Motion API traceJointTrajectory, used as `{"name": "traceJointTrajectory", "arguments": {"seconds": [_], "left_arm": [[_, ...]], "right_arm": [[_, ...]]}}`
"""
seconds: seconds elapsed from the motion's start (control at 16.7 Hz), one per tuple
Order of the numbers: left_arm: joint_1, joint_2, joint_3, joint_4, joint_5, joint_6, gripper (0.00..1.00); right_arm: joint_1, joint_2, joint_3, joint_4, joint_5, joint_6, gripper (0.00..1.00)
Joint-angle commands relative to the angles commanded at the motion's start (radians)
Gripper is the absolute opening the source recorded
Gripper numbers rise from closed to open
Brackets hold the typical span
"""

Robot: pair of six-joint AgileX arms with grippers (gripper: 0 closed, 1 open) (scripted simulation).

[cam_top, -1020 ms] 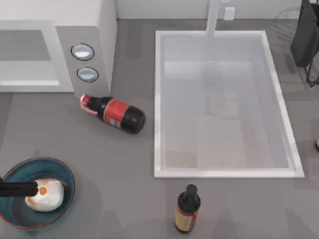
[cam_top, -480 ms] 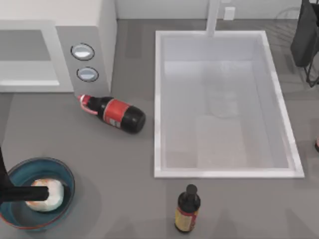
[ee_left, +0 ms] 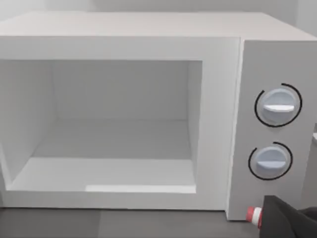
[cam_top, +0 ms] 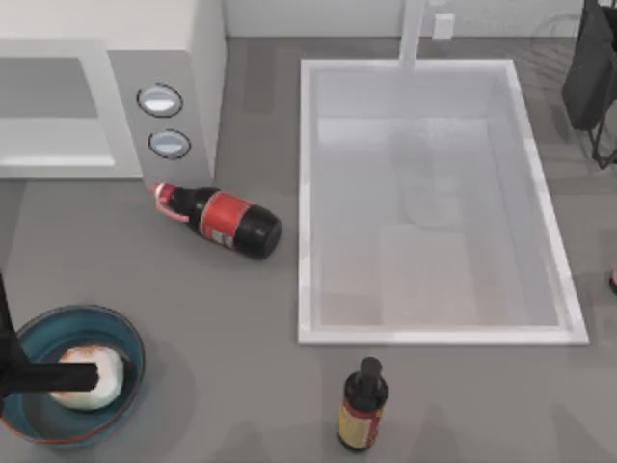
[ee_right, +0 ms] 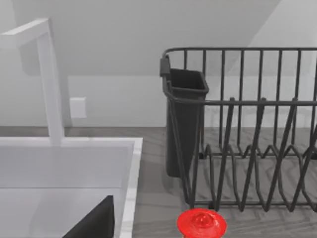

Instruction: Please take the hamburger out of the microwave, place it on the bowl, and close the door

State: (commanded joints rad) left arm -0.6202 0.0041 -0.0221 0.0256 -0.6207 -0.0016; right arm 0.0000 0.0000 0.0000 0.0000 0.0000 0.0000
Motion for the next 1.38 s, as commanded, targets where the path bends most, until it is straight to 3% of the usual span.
{"name": "traceJointTrajectory", "arguments": {"seconds": [0.42, 0.78, 0.9, 1.08, 1.38], "left_arm": [[-0.283, 0.047, 0.047, 0.001, -0.283, 0.001, 0.0], [-0.31, 0.051, 0.051, 0.001, -0.31, 0.0, 0.0], [-0.281, 0.075, 0.071, -0.011, -0.285, 0.014, 0.0], [-0.168, 0.172, 0.151, -0.057, -0.188, 0.065, 0.0], [0.166, 0.459, 0.384, -0.192, 0.096, 0.215, 0.0]], "right_arm": [[0.0, 0.0, 0.0, 0.0, 0.0, 0.0, 1.0], [0.0, 0.0, 0.0, 0.0, 0.0, 0.0, 1.0], [0.0, 0.0, 0.0, 0.0, 0.0, 0.0, 1.0], [0.0, 0.0, 0.0, 0.0, 0.0, 0.0, 1.0], [0.0, 0.0, 0.0, 0.0, 0.0, 0.0, 1.0]]}}
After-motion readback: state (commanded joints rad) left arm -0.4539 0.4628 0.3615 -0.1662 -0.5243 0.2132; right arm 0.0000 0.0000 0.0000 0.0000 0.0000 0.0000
